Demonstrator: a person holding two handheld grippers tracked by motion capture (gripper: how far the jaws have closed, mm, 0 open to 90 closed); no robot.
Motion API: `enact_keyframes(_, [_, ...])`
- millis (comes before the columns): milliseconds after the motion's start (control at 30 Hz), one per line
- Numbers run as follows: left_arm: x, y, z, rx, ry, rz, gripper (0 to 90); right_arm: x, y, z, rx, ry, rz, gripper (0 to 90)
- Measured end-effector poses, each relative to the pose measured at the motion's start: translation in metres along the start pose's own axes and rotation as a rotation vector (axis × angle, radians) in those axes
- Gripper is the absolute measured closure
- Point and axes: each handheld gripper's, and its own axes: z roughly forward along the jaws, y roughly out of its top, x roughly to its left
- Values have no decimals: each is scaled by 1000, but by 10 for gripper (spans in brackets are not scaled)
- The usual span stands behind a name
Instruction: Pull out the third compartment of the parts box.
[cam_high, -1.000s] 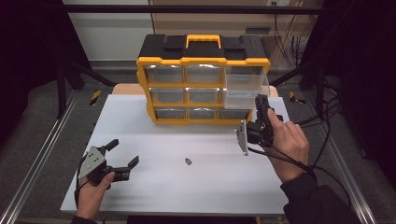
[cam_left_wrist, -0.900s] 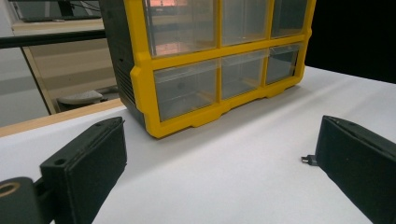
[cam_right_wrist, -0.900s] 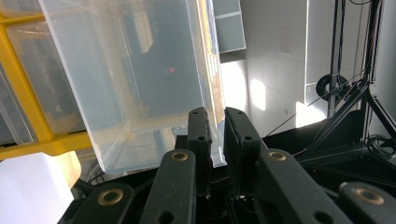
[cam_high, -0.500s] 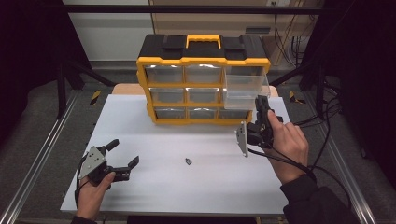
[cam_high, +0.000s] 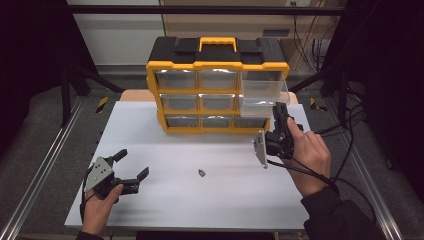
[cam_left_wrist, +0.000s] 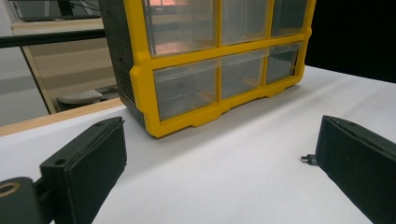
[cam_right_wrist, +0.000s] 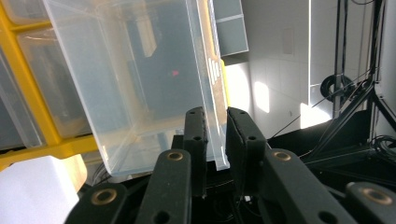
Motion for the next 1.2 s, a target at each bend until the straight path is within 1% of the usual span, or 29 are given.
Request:
enact_keyframes(67, [0, 0, 0, 1, 0, 0, 17, 0, 1, -2, -4, 5, 10, 744])
enact_keyframes(100, [0, 0, 1, 3, 0, 1, 17, 0, 4, -5, -15, 5, 28, 734])
enact_keyframes(167, [0, 0, 1, 4, 0, 2, 17, 1, 5, -6, -19, 4, 31, 733])
enact_keyframes(233, [0, 0, 1, 5, 0, 1, 17, 3, 14, -10, -38, 6, 52, 730])
enact_keyframes(267, [0, 0, 0, 5, 1, 2, 17, 3, 14, -10, -38, 6, 52, 730])
enact_keyframes(367, [0, -1, 1, 7, 4, 2, 15, 7, 28, -13, -61, 18, 94, 728])
enact_keyframes(400, [0, -1, 2, 11, 2, 4, 15, 7, 28, -13, -61, 18, 94, 728])
enact_keyframes(467, [0, -1, 3, 9, 3, 3, 14, 8, 34, -13, -69, 22, 137, 727])
enact_keyframes(500, [0, -1, 3, 10, 4, 3, 14, 10, 40, -12, -75, 31, 184, 726])
enact_keyframes(533, [0, -1, 2, 13, 5, 7, 14, 10, 40, -12, -75, 31, 184, 726])
enact_keyframes(600, [0, -2, 2, 13, 6, 5, 14, 14, 46, -11, -83, 47, 222, 726])
enact_keyframes(667, [0, -2, 1, 15, 8, 7, 14, 17, 52, -11, -88, 48, 236, 727])
enact_keyframes(700, [0, -3, 1, 17, 11, 8, 14, 19, 56, -11, -92, 50, 263, 726])
enact_keyframes(733, [0, -3, 1, 20, 16, 8, 14, 19, 56, -11, -92, 50, 263, 726])
enact_keyframes(800, [1, -3, 2, 14, 20, 4, 14, 20, 59, -10, -102, 57, 289, 725])
enact_keyframes(833, [1, -1, 2, 8, 22, 5, 14, 20, 61, -10, -113, 72, 315, 725])
enact_keyframes(867, [1, -1, 2, 8, 22, 5, 14, 20, 61, -10, -113, 72, 315, 725])
enact_keyframes(900, [0, -1, 2, 8, 25, 6, 14, 21, 62, -9, -117, 82, 328, 724])
enact_keyframes(933, [0, -1, 2, 12, 29, 8, 14, 23, 63, -9, -125, 100, 354, 720])
enact_keyframes(967, [0, -1, 2, 16, 34, 12, 14, 23, 63, -9, -125, 100, 354, 720])
enact_keyframes(1033, [0, -1, 1, 17, 40, 14, 14, 25, 64, -8, -129, 117, 386, 710])
enact_keyframes(1067, [0, -1, 1, 15, 43, 11, 14, 26, 64, -8, -132, 129, 411, 708])
enact_keyframes(1100, [1, -1, 0, 12, 46, 9, 14, 27, 65, -8, -139, 152, 433, 699])
enact_keyframes(1133, [2, -1, -1, 9, 49, 6, 14, 27, 65, -8, -139, 152, 433, 699])
enact_keyframes(1200, [3, -2, -3, 9, 56, -2, 14, 26, 66, -7, -144, 180, 476, 690])
